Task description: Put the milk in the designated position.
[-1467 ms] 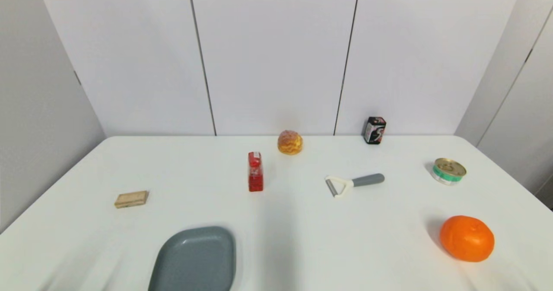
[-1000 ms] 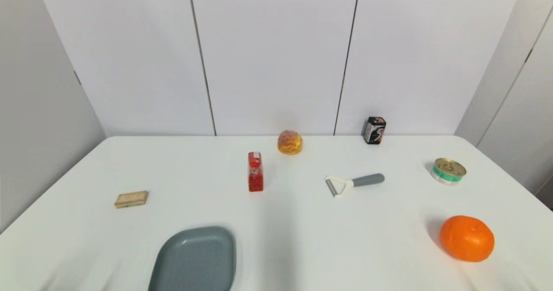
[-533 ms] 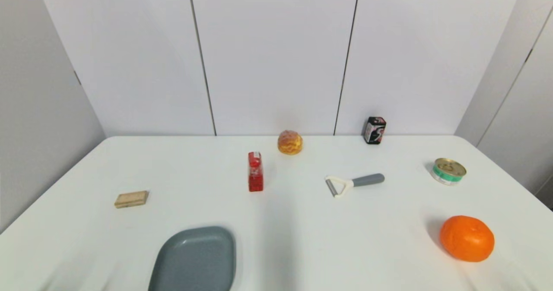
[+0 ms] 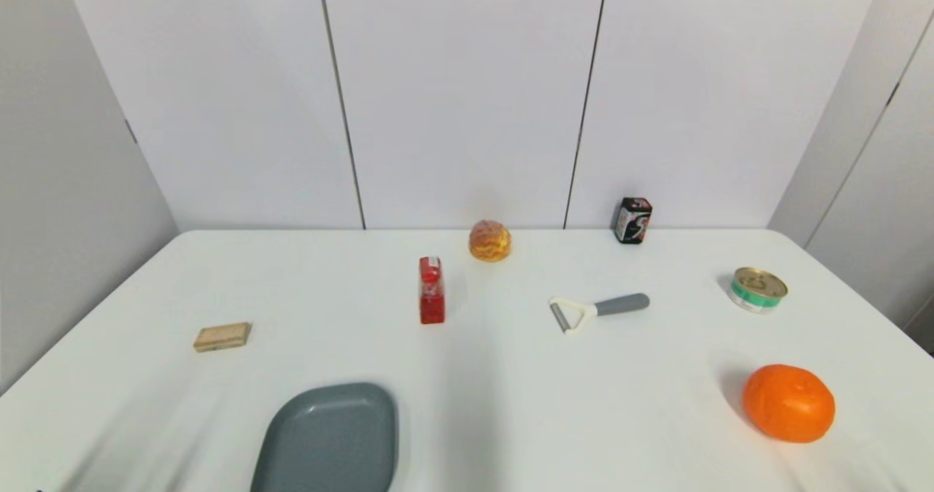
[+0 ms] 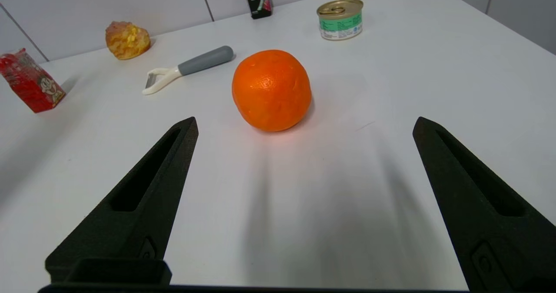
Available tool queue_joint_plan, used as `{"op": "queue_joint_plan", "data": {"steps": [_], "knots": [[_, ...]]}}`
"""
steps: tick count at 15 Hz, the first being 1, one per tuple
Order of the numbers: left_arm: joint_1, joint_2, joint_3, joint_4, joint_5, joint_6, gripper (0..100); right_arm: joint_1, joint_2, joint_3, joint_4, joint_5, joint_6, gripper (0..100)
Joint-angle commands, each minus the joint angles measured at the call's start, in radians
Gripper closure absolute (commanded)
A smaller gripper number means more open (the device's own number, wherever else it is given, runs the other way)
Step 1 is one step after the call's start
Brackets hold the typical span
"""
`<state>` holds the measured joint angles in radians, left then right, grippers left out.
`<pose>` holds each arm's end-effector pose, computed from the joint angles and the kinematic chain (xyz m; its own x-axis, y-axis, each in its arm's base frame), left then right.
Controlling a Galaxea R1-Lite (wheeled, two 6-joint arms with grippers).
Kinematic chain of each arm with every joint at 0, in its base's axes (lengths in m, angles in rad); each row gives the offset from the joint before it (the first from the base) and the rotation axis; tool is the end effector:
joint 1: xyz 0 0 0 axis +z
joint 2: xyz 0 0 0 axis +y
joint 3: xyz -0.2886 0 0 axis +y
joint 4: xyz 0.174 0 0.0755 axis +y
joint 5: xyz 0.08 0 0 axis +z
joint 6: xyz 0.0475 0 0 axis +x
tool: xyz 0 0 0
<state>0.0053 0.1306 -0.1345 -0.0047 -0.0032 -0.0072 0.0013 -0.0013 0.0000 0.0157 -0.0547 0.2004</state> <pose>0.0151 -0.0001 0.1149 1.0000 0.0021 0.0086 -0.0020 1.0000 -0.0072 0.0127 -0.0026 0.0735 0.9985 -0.0534 -0.0144 0.0552 0.9786 0.1983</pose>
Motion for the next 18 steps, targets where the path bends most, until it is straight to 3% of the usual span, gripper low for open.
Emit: {"op": "queue_joint_plan", "data": {"steps": [1,5,7,10,12,14,17,18], "knots": [[-0.068,0.547,-0.415,0.034,-0.006,0.131,0,0.000,0.001,0.000,0.000,-0.001,0.001,0],[-0.297,0.893,-0.656,0.074,-0.023,0.154,0,0.000,0.001,0.000,0.000,-0.001,0.001,0],[-0.350,1.040,-0.751,0.084,-0.061,0.176,0,0.000,0.001,0.000,0.000,-0.001,0.001,0],[-0.361,1.222,-0.889,0.169,-0.248,0.331,0,0.000,0.001,0.000,0.000,-0.001,0.001,0],[-0.360,1.345,-0.976,0.259,-0.442,0.441,0,0.000,0.001,0.000,0.000,-0.001,0.001,0],[-0.360,1.446,-0.985,0.272,-0.552,0.533,0,0.000,0.001,0.000,0.000,-0.001,0.001,0],[-0.381,1.517,-0.985,0.273,-0.541,0.524,0,0.000,0.001,0.000,0.000,-0.001,0.001,0],[-0.381,1.535,-0.987,0.265,-0.497,0.500,0,0.000,0.001,0.000,0.000,-0.001,0.001,0]]}}
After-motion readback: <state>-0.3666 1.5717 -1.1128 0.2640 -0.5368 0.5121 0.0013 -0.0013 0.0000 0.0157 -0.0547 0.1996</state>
